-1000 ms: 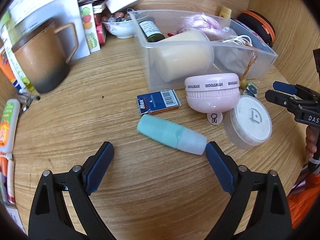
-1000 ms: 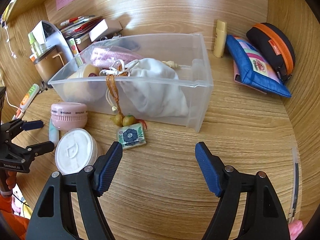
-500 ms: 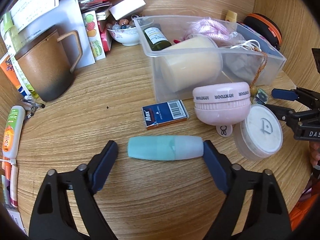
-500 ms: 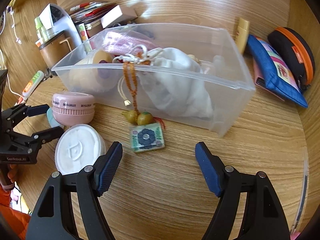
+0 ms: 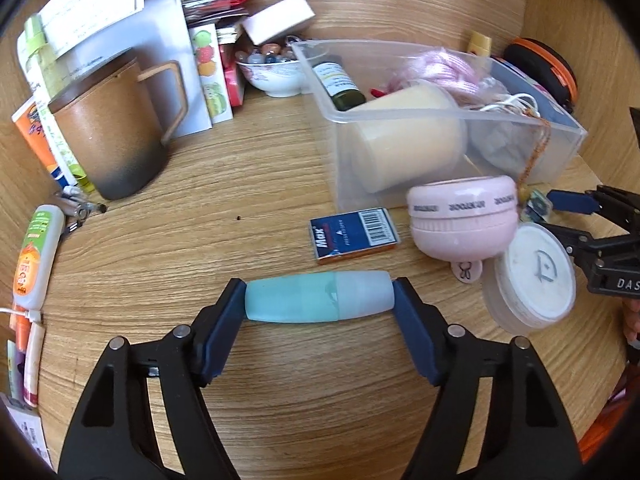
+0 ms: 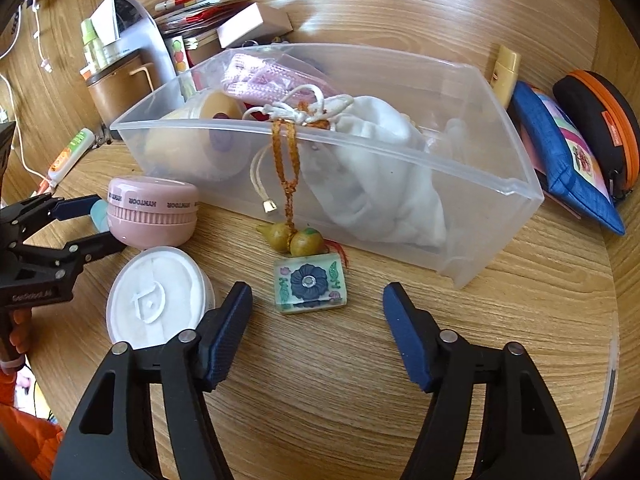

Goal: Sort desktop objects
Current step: 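Grasp the mint-green tube with the left gripper while the right grasps the green charm, then lift and carry the green tube and charm over the clear box with both grippers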

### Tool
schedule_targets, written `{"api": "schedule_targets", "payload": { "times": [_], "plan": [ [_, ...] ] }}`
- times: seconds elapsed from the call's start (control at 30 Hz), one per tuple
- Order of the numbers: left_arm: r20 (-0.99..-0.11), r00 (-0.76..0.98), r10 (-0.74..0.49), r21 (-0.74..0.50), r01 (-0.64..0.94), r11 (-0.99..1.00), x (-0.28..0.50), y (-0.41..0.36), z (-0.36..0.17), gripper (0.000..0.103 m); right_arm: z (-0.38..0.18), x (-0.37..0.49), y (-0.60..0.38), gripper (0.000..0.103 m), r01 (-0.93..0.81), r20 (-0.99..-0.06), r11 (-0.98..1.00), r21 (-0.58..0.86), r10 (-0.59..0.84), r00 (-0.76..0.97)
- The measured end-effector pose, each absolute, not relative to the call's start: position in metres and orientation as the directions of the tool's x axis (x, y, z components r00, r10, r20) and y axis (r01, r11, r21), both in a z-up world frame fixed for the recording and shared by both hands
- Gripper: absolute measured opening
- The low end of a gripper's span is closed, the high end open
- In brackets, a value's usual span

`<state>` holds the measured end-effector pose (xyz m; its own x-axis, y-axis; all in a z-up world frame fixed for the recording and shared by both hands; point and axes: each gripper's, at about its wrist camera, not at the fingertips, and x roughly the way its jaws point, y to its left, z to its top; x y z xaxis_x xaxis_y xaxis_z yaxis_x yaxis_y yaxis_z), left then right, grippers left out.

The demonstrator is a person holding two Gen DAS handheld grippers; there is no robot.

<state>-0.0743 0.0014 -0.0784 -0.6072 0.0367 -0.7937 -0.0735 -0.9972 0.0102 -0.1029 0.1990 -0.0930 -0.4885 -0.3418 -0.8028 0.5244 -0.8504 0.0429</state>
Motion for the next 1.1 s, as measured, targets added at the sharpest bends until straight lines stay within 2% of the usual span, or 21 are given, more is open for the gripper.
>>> {"api": "schedule_targets", "payload": {
  "times": [0.2,0.27,0.33,1.1],
  "plan": [
    [-0.778,-0.627,0.023,-0.002,-0.034,-0.999,-0.071,-0.004,-0.073,0.073,-0.091,-0.103,0.199,0.045,0.537,-0.794,-0.843,0.04,-0.353,-0.495],
    [-0.771,-0.637,0.019,-0.007,-0.022,-1.0,-0.07,-0.006,-0.07,0.073,-0.091,-0.103,0.199,0.035,0.537,-0.792,-0.842,0.047,-0.359,-0.494],
    [-0.763,-0.646,0.023,-0.019,-0.014,-1.0,-0.069,-0.007,-0.068,0.073,-0.09,-0.104,0.201,0.031,0.541,-0.788,-0.838,0.069,-0.378,-0.486],
    [-0.656,-0.754,0.037,-0.081,0.022,-0.996,-0.054,-0.014,-0.024,0.073,-0.039,-0.079,0.231,0.031,0.505,-0.688,-0.863,0.019,-0.377,-0.62]
  ]
}}
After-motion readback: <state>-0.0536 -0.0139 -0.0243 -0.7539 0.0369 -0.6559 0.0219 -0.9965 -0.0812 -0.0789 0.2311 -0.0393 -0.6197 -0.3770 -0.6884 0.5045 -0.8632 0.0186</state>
